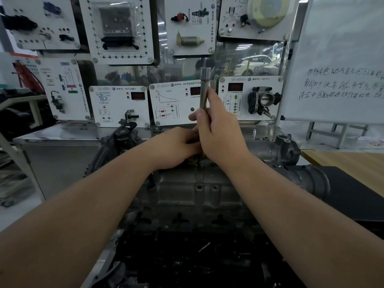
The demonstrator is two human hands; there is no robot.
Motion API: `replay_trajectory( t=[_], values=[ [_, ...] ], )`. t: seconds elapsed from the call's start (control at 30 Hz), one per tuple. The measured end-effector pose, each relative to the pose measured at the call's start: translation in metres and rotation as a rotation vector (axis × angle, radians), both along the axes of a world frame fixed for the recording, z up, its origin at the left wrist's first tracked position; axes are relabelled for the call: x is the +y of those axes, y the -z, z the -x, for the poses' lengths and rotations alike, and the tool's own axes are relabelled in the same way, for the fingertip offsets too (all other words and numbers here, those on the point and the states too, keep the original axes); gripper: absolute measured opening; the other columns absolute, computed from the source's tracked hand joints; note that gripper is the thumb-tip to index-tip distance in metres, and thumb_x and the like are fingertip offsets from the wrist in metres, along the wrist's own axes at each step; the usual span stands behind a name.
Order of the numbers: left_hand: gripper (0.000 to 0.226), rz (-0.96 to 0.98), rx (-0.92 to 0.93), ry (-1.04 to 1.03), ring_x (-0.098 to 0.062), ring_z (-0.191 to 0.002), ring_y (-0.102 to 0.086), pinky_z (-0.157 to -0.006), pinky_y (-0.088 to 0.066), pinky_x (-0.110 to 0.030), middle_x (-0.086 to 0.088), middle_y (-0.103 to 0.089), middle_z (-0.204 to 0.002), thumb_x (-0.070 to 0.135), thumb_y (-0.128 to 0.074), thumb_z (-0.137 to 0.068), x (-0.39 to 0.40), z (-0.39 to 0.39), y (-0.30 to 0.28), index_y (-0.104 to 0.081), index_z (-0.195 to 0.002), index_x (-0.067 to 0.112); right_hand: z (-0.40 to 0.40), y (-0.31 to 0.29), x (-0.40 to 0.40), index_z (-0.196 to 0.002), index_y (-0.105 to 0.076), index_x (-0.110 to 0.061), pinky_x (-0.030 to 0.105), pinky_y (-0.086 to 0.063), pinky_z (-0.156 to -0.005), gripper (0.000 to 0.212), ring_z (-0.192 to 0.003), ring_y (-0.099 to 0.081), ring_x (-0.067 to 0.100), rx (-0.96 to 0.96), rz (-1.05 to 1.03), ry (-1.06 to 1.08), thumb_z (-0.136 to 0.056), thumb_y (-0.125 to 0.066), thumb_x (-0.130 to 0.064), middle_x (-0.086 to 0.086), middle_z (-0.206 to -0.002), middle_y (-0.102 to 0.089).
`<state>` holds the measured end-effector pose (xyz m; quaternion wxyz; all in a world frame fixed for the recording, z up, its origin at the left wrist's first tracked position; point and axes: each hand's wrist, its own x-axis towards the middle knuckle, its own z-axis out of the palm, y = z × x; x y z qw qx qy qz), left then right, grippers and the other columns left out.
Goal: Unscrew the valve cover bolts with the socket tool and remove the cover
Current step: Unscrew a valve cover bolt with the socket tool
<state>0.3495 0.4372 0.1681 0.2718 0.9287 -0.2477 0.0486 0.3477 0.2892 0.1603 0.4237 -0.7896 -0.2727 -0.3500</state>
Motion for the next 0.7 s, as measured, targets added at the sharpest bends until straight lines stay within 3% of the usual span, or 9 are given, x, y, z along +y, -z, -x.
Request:
replay_trajectory(
  t=[0.07,0.17,0.27,0.37,0.47,0.53,0.63,0.7],
  values=[
    [0.018,-0.026,-0.026,-0.004,-0.003,-0.089,-0.067,-0.089,-0.055,-0.036,0.011,-0.074,-0.100,0.049,-0.052,-0.102,0.0013,-0.0026,0.0009,-0.067,-0.105,0.041,-0.0021,0.0009,-0.0011,-0.152,-0.039,-0.014,0.013,-0.050,-0.068,0.047,-0.079,-0.065,0.001,-0.013,-0.042,-0.018,-0.106,-0.048,-0.022,-0.014,-0.092,-0.070],
    [0.010,-0.016,-0.036,0.004,0.004,-0.078,-0.065,-0.076,-0.052,-0.029,0.019,-0.072,-0.087,0.051,-0.056,-0.099,-0.0001,-0.0042,0.0009,-0.062,-0.091,0.048,-0.0048,0.0015,-0.0013,-0.123,-0.058,-0.009,0.008,-0.041,-0.061,0.028,-0.067,-0.056,-0.008,-0.080,-0.061,0.022,-0.101,-0.061,-0.027,-0.022,-0.069,-0.054],
    [0.010,0.017,-0.027,0.012,0.007,-0.078,-0.065,-0.075,-0.051,-0.029,0.022,-0.071,-0.085,0.049,-0.058,-0.098,-0.0010,-0.0054,0.0016,-0.062,-0.089,0.051,-0.0038,0.0004,0.0017,-0.094,-0.058,-0.004,0.013,-0.040,-0.064,0.017,-0.070,-0.053,0.000,-0.141,-0.027,0.067,-0.101,-0.060,-0.019,-0.013,-0.073,-0.054],
    [0.018,0.062,-0.016,0.021,0.013,-0.085,-0.064,-0.077,-0.047,-0.022,0.032,-0.069,-0.088,0.049,-0.054,-0.096,0.0001,-0.0022,0.0014,-0.059,-0.083,0.062,-0.0044,0.0001,0.0030,-0.105,-0.061,0.002,0.028,-0.047,-0.073,0.021,-0.084,-0.060,0.017,-0.116,0.006,0.051,-0.105,-0.053,-0.017,0.007,-0.092,-0.068],
    [0.025,0.056,-0.035,0.031,0.009,-0.085,-0.064,-0.071,-0.045,-0.017,0.036,-0.067,-0.091,0.038,-0.055,-0.101,0.0011,0.0001,-0.0002,-0.060,-0.083,0.056,-0.0026,-0.0003,0.0046,-0.100,-0.059,-0.003,0.010,-0.039,-0.071,0.017,-0.077,-0.050,0.006,-0.125,0.021,0.062,-0.106,-0.051,-0.017,-0.005,-0.087,-0.057],
    [0.023,0.029,-0.051,0.027,0.007,-0.083,-0.064,-0.069,-0.045,-0.017,0.029,-0.069,-0.092,0.034,-0.056,-0.102,0.0012,-0.0010,0.0000,-0.061,-0.086,0.050,-0.0025,-0.0006,0.0046,-0.101,-0.060,-0.004,0.005,-0.035,-0.069,0.015,-0.073,-0.043,0.001,-0.140,0.011,0.089,-0.105,-0.053,-0.017,-0.008,-0.085,-0.046],
    [0.010,0.028,-0.051,0.015,-0.001,-0.083,-0.067,-0.079,-0.053,-0.027,0.012,-0.074,-0.095,0.039,-0.057,-0.101,-0.0004,-0.0030,0.0009,-0.067,-0.101,0.040,-0.0017,-0.0017,0.0020,-0.127,-0.062,0.000,-0.001,-0.032,-0.075,0.031,-0.076,-0.041,0.003,-0.148,-0.011,0.138,-0.102,-0.059,-0.019,-0.004,-0.091,-0.052],
    [0.018,0.022,-0.050,0.001,-0.007,-0.087,-0.069,-0.086,-0.056,-0.033,0.008,-0.075,-0.100,0.043,-0.057,-0.100,-0.0018,-0.0033,0.0010,-0.069,-0.109,0.032,-0.0002,-0.0026,0.0010,-0.142,-0.053,-0.001,-0.004,-0.030,-0.077,0.044,-0.085,-0.048,0.006,-0.134,-0.041,0.127,-0.102,-0.060,-0.018,-0.004,-0.090,-0.057]
  ],
)
